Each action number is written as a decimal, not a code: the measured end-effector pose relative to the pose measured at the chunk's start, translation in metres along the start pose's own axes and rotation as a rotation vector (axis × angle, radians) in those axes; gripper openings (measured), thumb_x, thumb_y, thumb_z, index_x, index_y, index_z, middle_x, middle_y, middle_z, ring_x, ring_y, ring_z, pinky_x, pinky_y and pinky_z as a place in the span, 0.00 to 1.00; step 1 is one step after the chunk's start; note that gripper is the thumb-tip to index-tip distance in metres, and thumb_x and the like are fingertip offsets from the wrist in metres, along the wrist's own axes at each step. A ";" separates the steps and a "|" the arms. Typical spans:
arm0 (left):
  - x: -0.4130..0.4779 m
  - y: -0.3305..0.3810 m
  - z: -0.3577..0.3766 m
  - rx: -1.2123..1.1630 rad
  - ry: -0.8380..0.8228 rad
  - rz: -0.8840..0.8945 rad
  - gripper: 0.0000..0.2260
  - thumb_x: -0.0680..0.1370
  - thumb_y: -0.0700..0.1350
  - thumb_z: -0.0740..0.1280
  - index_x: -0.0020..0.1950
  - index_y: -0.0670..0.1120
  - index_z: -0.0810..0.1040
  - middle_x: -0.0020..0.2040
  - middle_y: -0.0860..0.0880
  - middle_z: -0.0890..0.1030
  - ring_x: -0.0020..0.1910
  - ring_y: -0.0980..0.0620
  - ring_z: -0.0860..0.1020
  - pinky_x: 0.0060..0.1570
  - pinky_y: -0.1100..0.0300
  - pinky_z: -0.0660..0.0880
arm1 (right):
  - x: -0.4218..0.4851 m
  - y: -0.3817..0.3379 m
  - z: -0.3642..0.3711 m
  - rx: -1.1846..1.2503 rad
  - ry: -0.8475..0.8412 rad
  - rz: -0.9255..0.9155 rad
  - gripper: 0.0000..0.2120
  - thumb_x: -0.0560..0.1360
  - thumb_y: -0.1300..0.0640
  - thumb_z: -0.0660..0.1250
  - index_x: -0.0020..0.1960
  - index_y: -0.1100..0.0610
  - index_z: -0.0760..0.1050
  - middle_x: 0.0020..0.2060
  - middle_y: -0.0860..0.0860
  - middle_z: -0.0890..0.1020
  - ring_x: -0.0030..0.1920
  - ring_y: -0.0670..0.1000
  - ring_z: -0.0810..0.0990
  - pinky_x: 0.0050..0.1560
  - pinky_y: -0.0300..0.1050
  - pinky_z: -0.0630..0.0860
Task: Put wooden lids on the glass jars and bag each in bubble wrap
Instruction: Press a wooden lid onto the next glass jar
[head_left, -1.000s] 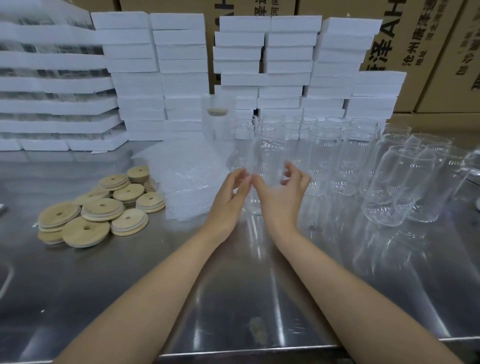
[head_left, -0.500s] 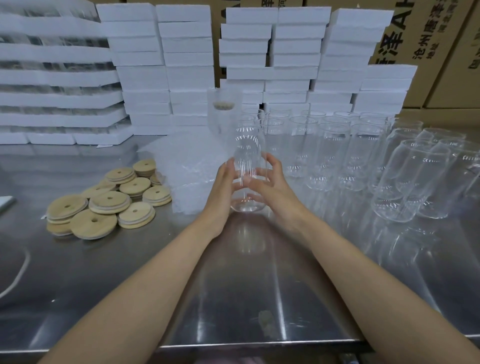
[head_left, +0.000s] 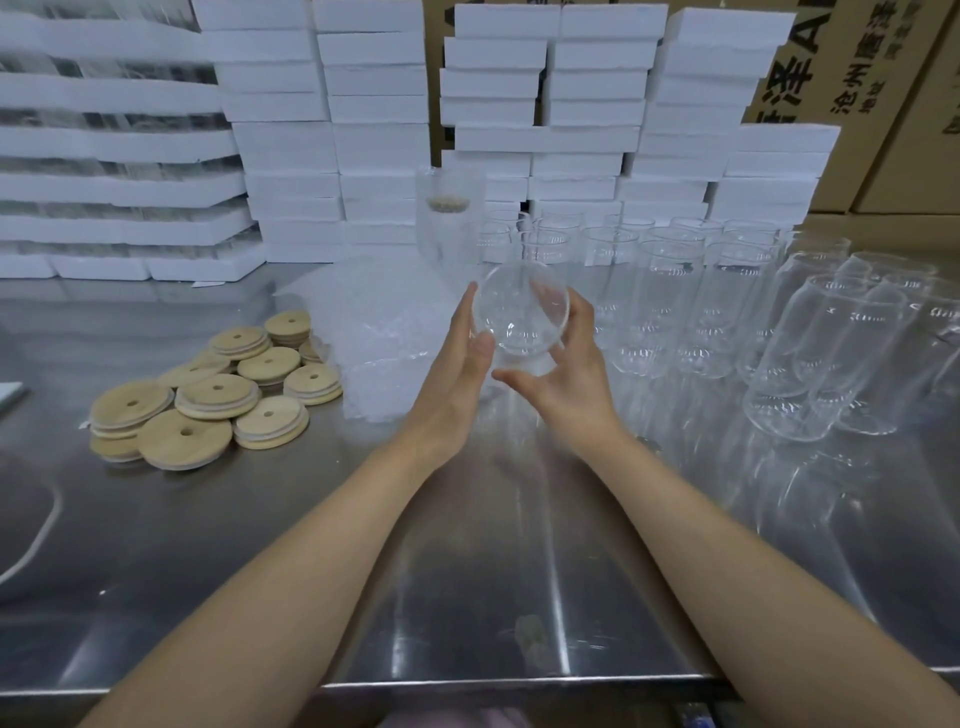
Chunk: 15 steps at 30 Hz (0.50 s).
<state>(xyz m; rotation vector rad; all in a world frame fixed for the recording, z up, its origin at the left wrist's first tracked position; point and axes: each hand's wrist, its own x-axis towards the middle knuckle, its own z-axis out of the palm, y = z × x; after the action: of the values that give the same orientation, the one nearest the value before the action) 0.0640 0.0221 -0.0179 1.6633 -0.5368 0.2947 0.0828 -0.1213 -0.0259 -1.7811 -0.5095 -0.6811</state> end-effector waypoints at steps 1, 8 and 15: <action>0.000 -0.002 -0.001 0.013 -0.004 0.014 0.40 0.71 0.75 0.50 0.78 0.56 0.52 0.76 0.64 0.56 0.73 0.70 0.53 0.69 0.74 0.52 | 0.000 0.001 0.000 -0.031 0.019 -0.035 0.42 0.64 0.67 0.78 0.68 0.46 0.59 0.63 0.35 0.69 0.62 0.31 0.70 0.62 0.32 0.70; -0.002 -0.001 0.001 0.034 -0.032 0.123 0.41 0.74 0.73 0.51 0.79 0.50 0.51 0.74 0.65 0.57 0.73 0.69 0.54 0.67 0.77 0.53 | 0.002 0.004 0.004 -0.093 0.104 -0.072 0.41 0.67 0.59 0.80 0.70 0.43 0.59 0.62 0.23 0.64 0.60 0.28 0.69 0.56 0.24 0.69; 0.002 -0.001 -0.003 -0.017 -0.044 0.088 0.37 0.70 0.74 0.55 0.76 0.62 0.50 0.76 0.59 0.61 0.73 0.64 0.61 0.67 0.69 0.63 | 0.002 -0.012 0.005 0.142 0.085 0.077 0.38 0.62 0.45 0.79 0.66 0.41 0.63 0.55 0.42 0.74 0.56 0.39 0.75 0.57 0.36 0.74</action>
<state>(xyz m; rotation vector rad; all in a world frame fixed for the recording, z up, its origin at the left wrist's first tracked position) 0.0667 0.0245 -0.0176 1.6356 -0.6443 0.3176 0.0777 -0.1128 -0.0175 -1.6235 -0.4191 -0.6482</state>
